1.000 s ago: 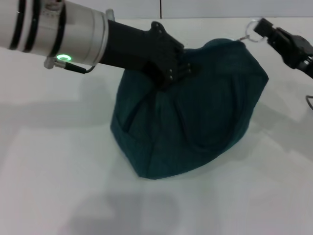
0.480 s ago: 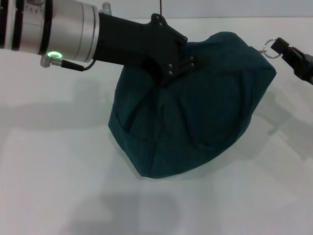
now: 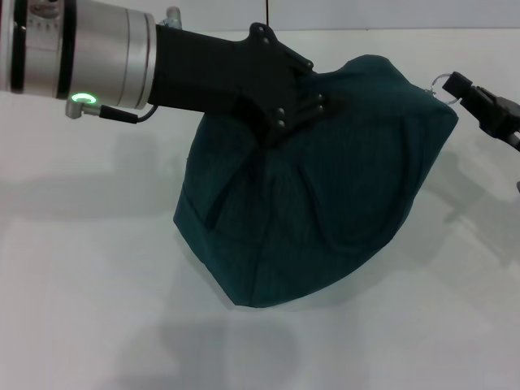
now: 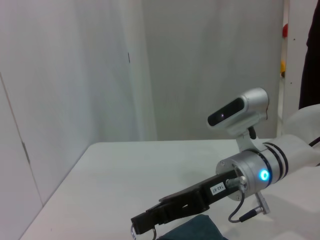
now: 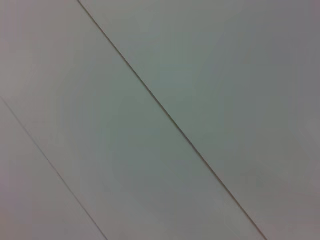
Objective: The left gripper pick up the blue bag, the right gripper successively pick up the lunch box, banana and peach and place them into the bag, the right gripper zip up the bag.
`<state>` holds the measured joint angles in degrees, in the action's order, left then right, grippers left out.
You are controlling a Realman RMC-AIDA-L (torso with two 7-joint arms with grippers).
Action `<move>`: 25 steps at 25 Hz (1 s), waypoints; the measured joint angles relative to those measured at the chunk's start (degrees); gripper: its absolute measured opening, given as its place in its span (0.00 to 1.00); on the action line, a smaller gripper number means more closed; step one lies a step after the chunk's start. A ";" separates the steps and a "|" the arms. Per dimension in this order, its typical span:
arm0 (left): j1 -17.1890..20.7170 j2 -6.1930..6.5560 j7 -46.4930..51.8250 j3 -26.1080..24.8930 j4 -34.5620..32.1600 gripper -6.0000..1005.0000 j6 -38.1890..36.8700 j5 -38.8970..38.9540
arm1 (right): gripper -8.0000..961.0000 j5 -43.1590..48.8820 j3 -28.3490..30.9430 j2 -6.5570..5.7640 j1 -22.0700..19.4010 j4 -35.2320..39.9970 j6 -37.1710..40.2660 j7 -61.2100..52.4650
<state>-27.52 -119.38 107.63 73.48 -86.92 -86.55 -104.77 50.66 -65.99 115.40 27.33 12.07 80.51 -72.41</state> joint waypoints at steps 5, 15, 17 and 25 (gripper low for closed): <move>0.28 -0.07 -0.62 -0.04 0.71 0.05 0.17 0.61 | 0.08 0.06 -0.01 -0.01 0.00 -0.03 -0.29 -0.37; 0.37 -0.22 -2.14 -0.08 3.95 0.05 2.03 0.73 | 0.11 -0.41 0.48 -0.11 -0.54 0.47 3.74 -0.43; 0.37 -0.26 -3.13 -0.07 5.28 0.05 2.45 0.75 | 0.12 -0.60 0.62 -0.12 -0.79 0.53 4.46 -0.13; 0.36 -0.34 -4.66 0.40 8.61 0.04 6.22 1.07 | 0.43 -0.65 3.19 -0.49 -2.72 0.85 7.03 1.49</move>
<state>-27.16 -119.72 102.97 73.88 -78.31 -80.33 -103.70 50.01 -62.80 114.92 24.61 12.92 87.54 -70.92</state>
